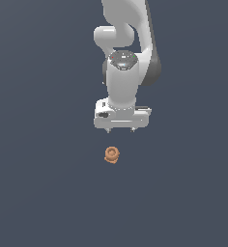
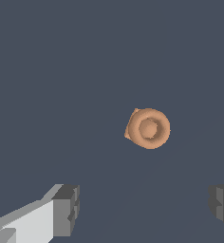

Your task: Pick up the object and move it to a goal position.

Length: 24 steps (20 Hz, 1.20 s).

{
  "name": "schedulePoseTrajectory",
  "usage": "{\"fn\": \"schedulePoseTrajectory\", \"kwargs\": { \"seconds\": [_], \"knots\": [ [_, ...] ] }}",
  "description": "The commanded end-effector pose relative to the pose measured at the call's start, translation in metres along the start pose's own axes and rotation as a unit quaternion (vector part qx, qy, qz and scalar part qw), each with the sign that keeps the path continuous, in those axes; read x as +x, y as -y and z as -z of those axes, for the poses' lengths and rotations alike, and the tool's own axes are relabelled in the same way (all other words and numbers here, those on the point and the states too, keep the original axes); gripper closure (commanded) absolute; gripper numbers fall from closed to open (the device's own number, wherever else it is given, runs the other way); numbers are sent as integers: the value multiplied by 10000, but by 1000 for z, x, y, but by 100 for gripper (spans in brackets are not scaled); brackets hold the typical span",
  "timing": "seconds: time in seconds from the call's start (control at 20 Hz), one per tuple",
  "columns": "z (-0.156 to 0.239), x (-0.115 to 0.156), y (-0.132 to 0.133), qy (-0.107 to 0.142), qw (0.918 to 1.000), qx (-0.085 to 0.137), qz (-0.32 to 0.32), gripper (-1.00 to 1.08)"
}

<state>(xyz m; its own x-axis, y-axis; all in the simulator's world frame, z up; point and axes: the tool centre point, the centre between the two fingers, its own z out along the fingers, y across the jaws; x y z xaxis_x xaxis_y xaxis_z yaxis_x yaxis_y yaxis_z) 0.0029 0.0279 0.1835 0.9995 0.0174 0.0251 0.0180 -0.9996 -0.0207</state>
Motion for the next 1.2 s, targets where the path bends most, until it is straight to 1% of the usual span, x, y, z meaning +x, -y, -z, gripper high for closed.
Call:
{"fn": "schedulePoseTrajectory", "kwargs": {
  "seconds": [0.0, 0.65, 0.9, 1.15],
  "knots": [
    [0, 0, 0, 0, 10000, 0, 0, -92],
    [8, 2, 6, -61, 9996, 9, 288, -92],
    [3, 4, 4, -49, 9998, 9, 176, -92],
    [-10, 10, -2, -24, 9999, 5, -136, -92]
  ]
}}
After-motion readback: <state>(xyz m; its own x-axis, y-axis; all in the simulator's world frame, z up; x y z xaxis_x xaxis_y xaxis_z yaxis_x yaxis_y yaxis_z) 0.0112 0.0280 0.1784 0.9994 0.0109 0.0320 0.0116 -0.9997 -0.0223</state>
